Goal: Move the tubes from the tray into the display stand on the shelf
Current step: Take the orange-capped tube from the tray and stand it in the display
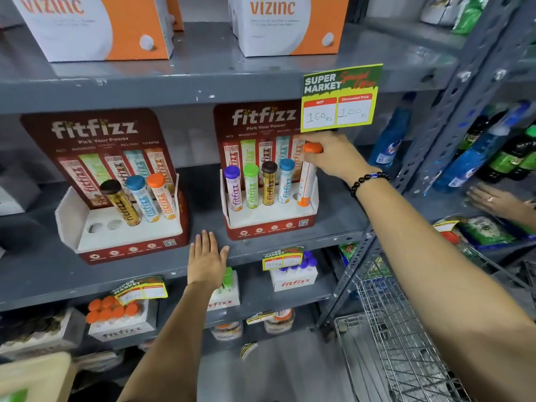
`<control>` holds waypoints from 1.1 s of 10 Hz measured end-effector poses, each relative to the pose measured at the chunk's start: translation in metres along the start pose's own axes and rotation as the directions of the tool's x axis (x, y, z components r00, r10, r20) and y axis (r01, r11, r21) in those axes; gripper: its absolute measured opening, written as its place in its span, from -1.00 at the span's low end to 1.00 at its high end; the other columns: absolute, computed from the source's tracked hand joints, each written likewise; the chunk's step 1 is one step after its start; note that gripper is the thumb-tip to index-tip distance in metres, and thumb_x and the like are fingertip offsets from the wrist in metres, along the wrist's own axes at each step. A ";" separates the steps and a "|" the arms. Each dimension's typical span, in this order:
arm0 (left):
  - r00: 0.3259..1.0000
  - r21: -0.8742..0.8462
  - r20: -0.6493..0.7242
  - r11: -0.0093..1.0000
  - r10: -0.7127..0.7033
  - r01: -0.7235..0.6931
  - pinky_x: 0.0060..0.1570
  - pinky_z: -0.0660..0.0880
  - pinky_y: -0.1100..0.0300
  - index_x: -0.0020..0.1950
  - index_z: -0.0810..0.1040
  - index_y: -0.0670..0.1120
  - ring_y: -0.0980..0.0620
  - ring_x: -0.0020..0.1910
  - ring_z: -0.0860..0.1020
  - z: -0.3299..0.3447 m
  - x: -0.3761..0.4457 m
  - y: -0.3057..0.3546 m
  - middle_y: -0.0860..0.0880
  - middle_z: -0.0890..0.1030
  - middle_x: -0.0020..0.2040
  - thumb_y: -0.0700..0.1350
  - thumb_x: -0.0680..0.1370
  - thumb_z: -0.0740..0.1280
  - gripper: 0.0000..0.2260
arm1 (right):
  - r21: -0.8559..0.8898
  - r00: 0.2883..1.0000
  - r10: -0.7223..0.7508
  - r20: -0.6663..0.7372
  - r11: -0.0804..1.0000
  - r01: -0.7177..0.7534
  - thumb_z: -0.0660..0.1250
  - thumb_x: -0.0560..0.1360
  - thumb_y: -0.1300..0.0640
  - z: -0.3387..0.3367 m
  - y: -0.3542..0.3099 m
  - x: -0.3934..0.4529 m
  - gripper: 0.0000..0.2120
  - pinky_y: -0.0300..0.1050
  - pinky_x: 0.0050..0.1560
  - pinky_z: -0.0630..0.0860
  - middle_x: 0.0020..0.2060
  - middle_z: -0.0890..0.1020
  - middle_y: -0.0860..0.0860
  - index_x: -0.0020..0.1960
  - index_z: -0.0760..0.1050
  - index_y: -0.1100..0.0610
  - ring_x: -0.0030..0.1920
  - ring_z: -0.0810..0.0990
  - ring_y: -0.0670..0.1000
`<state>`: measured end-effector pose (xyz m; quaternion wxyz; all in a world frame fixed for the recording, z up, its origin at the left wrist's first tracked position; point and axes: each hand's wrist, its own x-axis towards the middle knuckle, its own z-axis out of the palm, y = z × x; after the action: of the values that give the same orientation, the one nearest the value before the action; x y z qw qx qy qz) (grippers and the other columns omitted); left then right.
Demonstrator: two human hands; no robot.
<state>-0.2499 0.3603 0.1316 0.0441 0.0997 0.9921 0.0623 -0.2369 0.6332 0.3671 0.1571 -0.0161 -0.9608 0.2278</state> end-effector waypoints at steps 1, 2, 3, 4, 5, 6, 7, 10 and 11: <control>1.000 -0.005 0.012 1.000 0.004 -0.004 0.49 -0.17 0.02 0.50 -0.15 -0.20 -0.12 0.51 -0.14 -0.001 0.000 0.000 -0.17 -0.11 0.54 0.09 0.62 -0.19 -0.46 | -0.068 0.998 0.065 -0.012 0.996 -0.065 0.39 0.42 0.08 0.001 -0.002 0.007 -0.74 -0.13 0.07 0.38 0.12 0.58 0.16 0.07 0.57 0.16 0.14 0.49 0.16; 1.000 -0.009 0.026 1.000 0.004 -0.004 0.49 -0.17 0.03 0.50 -0.16 -0.20 -0.11 0.51 -0.15 -0.002 0.000 0.000 -0.17 -0.12 0.54 0.10 0.62 -0.19 -0.45 | -0.140 0.989 0.147 -0.012 0.979 -0.147 0.45 0.36 -0.01 0.004 -0.002 0.011 -0.67 -0.17 -0.01 0.34 0.10 0.56 0.17 0.00 0.54 0.19 0.12 0.46 0.13; 1.000 -0.004 0.022 1.000 0.005 -0.005 0.48 -0.17 0.03 0.50 -0.17 -0.19 -0.11 0.51 -0.15 -0.002 0.000 0.000 -0.16 -0.13 0.54 0.10 0.62 -0.20 -0.45 | -0.126 0.988 0.149 -0.027 0.980 -0.151 0.47 0.37 0.05 0.002 -0.002 0.012 -0.70 -0.15 0.00 0.43 0.06 0.61 0.16 -0.02 0.57 0.23 0.06 0.54 0.12; 1.000 -0.002 0.019 1.000 0.005 -0.005 0.48 -0.17 0.03 0.50 -0.17 -0.19 -0.11 0.51 -0.15 -0.002 -0.001 0.000 -0.16 -0.12 0.54 0.10 0.62 -0.20 -0.46 | -0.114 0.984 0.179 0.006 0.978 -0.177 0.47 0.38 0.08 -0.002 -0.005 0.013 -0.71 -0.10 0.04 0.50 0.05 0.63 0.14 0.02 0.58 0.21 0.02 0.59 0.13; 1.000 0.002 0.013 1.000 0.006 -0.006 0.48 -0.16 0.03 0.50 -0.16 -0.20 -0.11 0.51 -0.14 -0.003 -0.002 0.001 -0.17 -0.11 0.54 0.09 0.62 -0.20 -0.46 | -0.179 0.963 0.259 0.077 0.954 -0.243 0.45 0.38 0.16 -0.006 -0.007 0.018 -0.75 -0.19 -0.09 0.46 0.07 0.62 0.13 0.03 0.57 0.21 0.03 0.58 0.09; 1.000 0.004 0.017 1.000 0.005 -0.005 0.48 -0.16 0.03 0.50 -0.16 -0.19 -0.11 0.51 -0.15 -0.004 -0.002 0.002 -0.17 -0.12 0.54 0.10 0.62 -0.20 -0.46 | -0.221 0.941 0.306 0.144 0.937 -0.271 0.38 0.38 0.27 -0.011 -0.009 0.021 -0.70 -0.19 -0.14 0.43 0.09 0.58 0.16 0.11 0.52 0.24 0.01 0.54 0.09; 1.000 0.007 0.025 1.000 0.008 -0.008 0.49 -0.16 0.03 0.50 -0.17 -0.19 -0.11 0.51 -0.15 -0.005 -0.003 0.003 -0.16 -0.12 0.54 0.09 0.62 -0.20 -0.46 | -0.241 0.933 0.316 0.172 0.932 -0.271 0.35 0.38 0.29 -0.013 -0.009 0.023 -0.67 -0.17 -0.16 0.44 0.09 0.58 0.18 0.14 0.49 0.25 -0.05 0.51 0.09; 1.000 0.015 0.019 1.000 0.007 -0.007 0.49 -0.15 0.03 0.50 -0.17 -0.18 -0.12 0.51 -0.15 -0.007 -0.004 0.003 -0.15 -0.12 0.54 0.10 0.62 -0.21 -0.46 | -0.052 0.964 0.253 -0.081 0.965 -0.258 0.38 0.44 0.05 0.005 0.002 0.022 -0.78 -0.12 -0.13 0.50 -0.05 0.64 0.21 -0.08 0.50 0.21 -0.03 0.61 0.18; 1.000 0.018 0.023 1.000 0.002 -0.002 0.48 -0.16 0.03 0.50 -0.17 -0.17 -0.11 0.51 -0.16 -0.006 -0.004 0.004 -0.15 -0.13 0.54 0.10 0.61 -0.21 -0.46 | -0.072 0.958 0.204 -0.202 0.972 -0.222 0.39 0.43 -0.03 0.015 0.007 0.021 -0.74 -0.14 -0.21 0.44 -0.10 0.66 0.17 -0.08 0.51 0.17 -0.08 0.62 0.16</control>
<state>-0.2460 0.3624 0.1384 0.0544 0.1017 0.9919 0.0525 -0.2617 0.6354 0.3578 0.2231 -0.1489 -0.9433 0.1955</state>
